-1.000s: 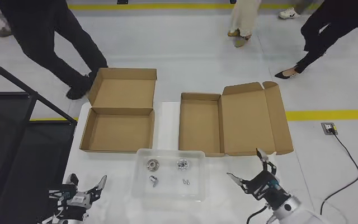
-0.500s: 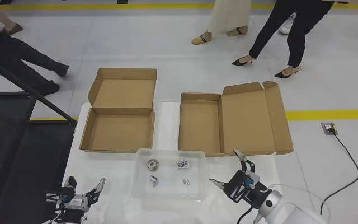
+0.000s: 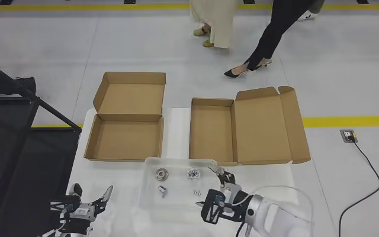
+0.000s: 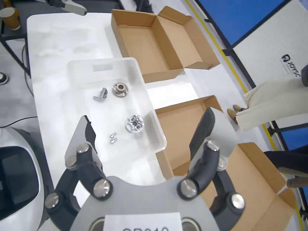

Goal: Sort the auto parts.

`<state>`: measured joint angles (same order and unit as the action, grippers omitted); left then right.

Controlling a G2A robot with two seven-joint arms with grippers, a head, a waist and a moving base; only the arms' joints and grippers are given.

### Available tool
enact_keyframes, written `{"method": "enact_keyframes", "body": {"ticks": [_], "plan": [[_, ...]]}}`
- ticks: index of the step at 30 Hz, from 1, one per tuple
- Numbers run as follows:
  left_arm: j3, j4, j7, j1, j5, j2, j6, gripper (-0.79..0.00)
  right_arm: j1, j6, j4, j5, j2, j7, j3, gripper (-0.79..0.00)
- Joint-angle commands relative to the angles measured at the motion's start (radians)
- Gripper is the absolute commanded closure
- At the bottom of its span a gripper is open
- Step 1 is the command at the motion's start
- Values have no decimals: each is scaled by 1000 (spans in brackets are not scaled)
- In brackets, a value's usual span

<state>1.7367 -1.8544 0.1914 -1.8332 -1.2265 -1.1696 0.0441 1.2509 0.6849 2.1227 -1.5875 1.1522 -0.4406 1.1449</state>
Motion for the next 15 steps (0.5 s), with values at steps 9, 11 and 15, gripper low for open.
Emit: {"method": "enact_keyframes", "body": {"ticks": [9,11,15], "plan": [[8,20,15,-10,24,-8,-6,-785,-259,-24,-185,290,50,-302,-175,-785],[14,25,17,-12,30,-9,-9,-785,-302,-40,-222,353,61,-373,-209,-785],[19,34,12,-12,38,-12,-23,-785,-363,-63,-263,377,73,-525,-261,-785]]}}
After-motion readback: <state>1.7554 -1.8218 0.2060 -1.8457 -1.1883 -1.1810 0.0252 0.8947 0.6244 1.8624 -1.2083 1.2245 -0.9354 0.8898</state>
